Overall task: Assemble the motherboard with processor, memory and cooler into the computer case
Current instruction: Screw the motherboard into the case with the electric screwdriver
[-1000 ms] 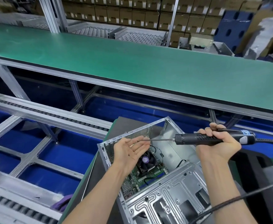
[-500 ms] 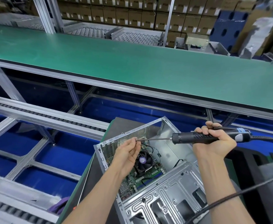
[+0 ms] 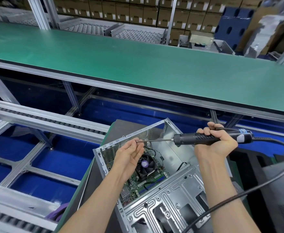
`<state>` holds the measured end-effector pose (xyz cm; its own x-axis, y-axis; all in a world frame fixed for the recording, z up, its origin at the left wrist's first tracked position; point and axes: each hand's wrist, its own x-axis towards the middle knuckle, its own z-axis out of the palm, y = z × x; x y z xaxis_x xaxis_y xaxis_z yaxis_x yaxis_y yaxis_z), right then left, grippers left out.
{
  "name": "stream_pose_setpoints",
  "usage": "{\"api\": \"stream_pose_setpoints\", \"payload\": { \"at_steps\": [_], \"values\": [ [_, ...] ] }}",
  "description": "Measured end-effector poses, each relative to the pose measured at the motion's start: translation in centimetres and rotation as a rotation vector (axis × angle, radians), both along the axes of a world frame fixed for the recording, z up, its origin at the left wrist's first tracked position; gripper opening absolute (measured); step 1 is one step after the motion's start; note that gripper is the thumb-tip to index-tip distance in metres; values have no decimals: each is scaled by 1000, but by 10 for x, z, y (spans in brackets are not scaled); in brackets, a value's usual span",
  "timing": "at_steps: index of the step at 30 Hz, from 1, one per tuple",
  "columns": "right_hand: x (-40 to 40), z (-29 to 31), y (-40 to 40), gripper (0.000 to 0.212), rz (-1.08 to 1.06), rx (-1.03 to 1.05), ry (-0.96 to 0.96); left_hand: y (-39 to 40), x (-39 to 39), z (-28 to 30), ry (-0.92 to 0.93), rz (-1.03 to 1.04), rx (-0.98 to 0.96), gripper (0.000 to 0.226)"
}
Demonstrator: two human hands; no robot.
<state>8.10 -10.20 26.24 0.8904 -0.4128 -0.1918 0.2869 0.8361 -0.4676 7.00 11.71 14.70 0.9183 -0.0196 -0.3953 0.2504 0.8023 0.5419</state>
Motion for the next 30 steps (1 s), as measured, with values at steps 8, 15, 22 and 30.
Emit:
{"api": "stream_pose_setpoints", "payload": {
  "at_steps": [8, 15, 22, 30],
  "values": [
    [1, -1, 3, 22, -16, 12, 49, -3, 0, 2, -34, 38, 60, 19],
    [-1, -1, 13, 20, -9, 55, 40, 0, -4, 14, -58, 115, 34, 27],
    [6, 21, 24, 23, 10, -39, -88, 17, -19, 20, 1, 65, 87, 22],
    [7, 26, 82, 18, 55, -473, -210, 65, -15, 38, 15, 219, 628, 23]
  ]
}}
